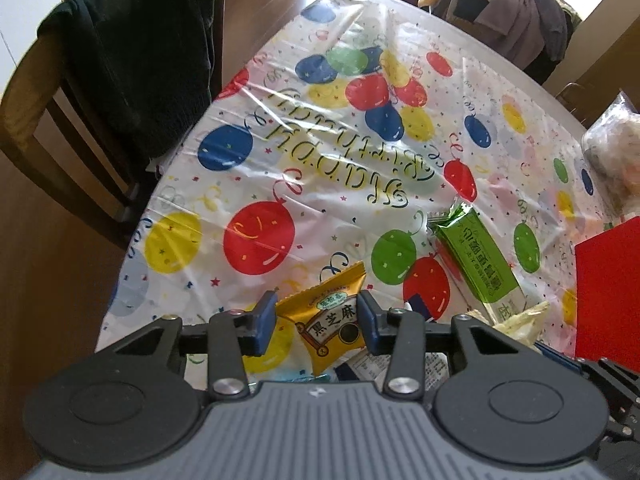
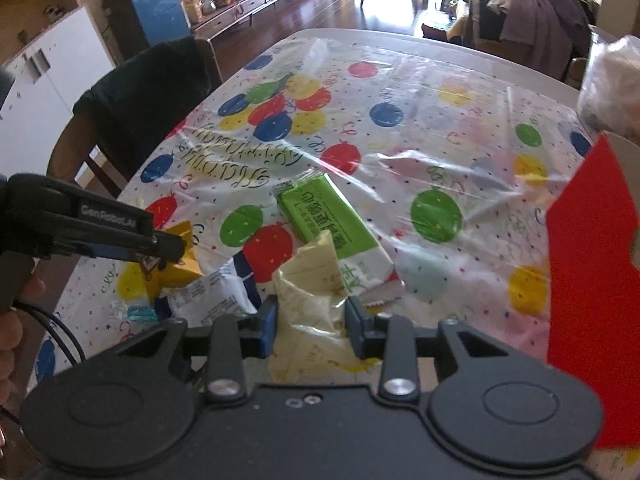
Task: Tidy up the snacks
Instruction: 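Grasp yellow sesame snack packet with left tool while right tool grasps pale yellow bag, then carry both held snacks into the red box and lower them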
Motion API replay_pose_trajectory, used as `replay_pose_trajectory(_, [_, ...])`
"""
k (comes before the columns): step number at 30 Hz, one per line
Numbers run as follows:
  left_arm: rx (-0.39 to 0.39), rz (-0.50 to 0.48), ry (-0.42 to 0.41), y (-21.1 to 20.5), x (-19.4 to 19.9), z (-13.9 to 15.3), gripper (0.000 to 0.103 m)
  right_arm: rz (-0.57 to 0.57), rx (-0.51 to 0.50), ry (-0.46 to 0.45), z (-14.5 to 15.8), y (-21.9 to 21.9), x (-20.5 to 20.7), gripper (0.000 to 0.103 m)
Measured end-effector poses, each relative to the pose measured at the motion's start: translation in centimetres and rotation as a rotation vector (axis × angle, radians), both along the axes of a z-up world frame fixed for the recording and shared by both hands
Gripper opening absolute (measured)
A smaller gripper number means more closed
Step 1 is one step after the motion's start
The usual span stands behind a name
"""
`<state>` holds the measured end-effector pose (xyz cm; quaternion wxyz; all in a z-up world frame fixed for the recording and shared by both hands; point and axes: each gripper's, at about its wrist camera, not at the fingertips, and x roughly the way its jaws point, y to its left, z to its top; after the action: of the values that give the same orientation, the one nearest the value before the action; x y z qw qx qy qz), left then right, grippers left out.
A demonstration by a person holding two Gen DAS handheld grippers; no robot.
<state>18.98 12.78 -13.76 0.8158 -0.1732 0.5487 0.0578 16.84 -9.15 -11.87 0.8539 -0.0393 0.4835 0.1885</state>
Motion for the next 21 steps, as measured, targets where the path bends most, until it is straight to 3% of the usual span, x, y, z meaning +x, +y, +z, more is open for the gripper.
replay_pose_trajectory(12, [0.024,-0.041,-0.054,-0.8,-2.2,3.4,0.042,-0.067,0.07,-0.02,2.9,-3.0,-2.6,0.033])
replay_pose_trajectory(21, [-0.006,-0.09,-0.081,-3.9,-3.8,6.6,0.042,-0.135,0.119,-0.035,5.6,-7.1,-4.5,0.033])
